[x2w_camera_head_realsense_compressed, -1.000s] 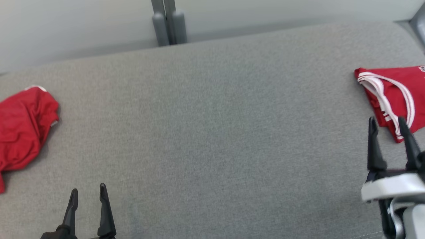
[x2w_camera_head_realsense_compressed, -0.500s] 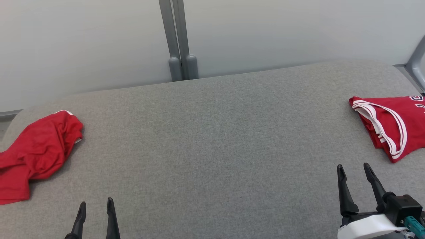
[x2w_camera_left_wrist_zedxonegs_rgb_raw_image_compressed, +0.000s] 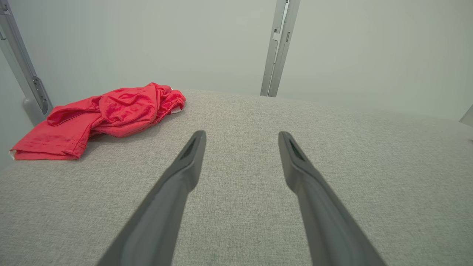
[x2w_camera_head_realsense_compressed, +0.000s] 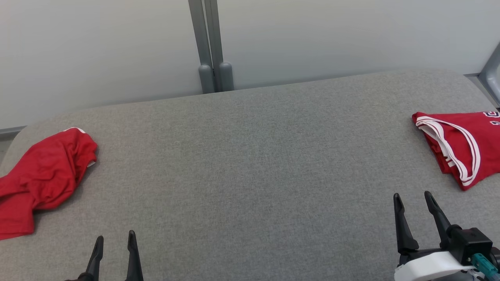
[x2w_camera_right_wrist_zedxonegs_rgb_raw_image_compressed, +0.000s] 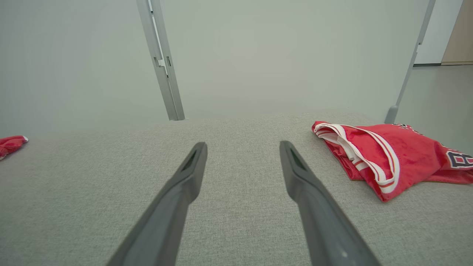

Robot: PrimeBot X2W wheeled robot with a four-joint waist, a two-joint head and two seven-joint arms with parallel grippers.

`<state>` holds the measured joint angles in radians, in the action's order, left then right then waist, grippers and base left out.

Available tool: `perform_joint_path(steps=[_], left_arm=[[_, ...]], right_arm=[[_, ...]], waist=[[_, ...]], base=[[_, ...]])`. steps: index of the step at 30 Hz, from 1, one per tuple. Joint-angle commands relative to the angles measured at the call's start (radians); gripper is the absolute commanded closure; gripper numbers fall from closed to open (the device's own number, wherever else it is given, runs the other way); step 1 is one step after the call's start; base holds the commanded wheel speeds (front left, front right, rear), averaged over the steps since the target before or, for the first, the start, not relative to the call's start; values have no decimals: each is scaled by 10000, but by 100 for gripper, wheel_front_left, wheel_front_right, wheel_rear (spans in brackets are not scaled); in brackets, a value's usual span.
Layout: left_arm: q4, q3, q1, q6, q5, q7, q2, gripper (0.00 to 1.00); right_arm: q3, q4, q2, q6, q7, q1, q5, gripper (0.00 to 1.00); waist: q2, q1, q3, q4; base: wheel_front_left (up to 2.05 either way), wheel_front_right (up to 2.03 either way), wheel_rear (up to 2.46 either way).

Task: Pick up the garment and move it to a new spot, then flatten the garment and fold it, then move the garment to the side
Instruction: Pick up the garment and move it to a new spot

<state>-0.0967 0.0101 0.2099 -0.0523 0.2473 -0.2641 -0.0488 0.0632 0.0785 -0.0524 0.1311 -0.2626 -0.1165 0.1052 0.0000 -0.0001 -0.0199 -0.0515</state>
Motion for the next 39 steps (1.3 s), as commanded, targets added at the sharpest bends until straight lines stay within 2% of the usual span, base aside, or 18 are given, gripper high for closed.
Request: perform_joint_path(steps=[1, 5, 9, 13, 18, 24, 30, 39], left_arm=[[47, 6, -22, -16, 34, 0, -33, 0], [99, 22, -129, 49, 27, 0, -33, 0], [110, 66, -123, 66, -4, 0, -33, 0], [121, 146, -42, 36, -61, 2, -35, 0], [127, 258, 118, -27, -137, 0, -35, 0], [374, 716, 367, -142, -214, 0, -32, 0], [512, 764, 168, -314, -337, 0, -32, 0], [875, 1051, -305, -436, 154, 2, -33, 0]], right_arm=[[14, 29, 1, -7, -29, 57, -72, 0], [-52, 42, 5, -7, -29, 4, -123, 0], [-299, -57, 9, -7, -29, 3, -127, 0], [-618, -58, 9, -7, -29, 10, -63, 0], [-1212, 77, 11, -5, -29, 7, 58, 0], [-1953, 252, 7, -7, -29, 194, 179, 0], [-2153, 325, 6, -7, -29, 151, 266, 0], [-2269, 313, -198, -7, -29, 211, 132, 0]], waist=[[0, 1, 5, 19], [0, 1, 4, 231], [0, 1, -76, 752], [0, 1, -215, 1643], [0, 1, -446, 3144], [0, 1, -603, 4075], [0, 1, -548, 4233], [0, 1, 279, 3546]], base=[[0, 0, 0], [0, 0, 0], [0, 0, 0], [0, 0, 0], [0, 0, 0], [0, 0, 0], [0, 0, 0], [0, 0, 0]])
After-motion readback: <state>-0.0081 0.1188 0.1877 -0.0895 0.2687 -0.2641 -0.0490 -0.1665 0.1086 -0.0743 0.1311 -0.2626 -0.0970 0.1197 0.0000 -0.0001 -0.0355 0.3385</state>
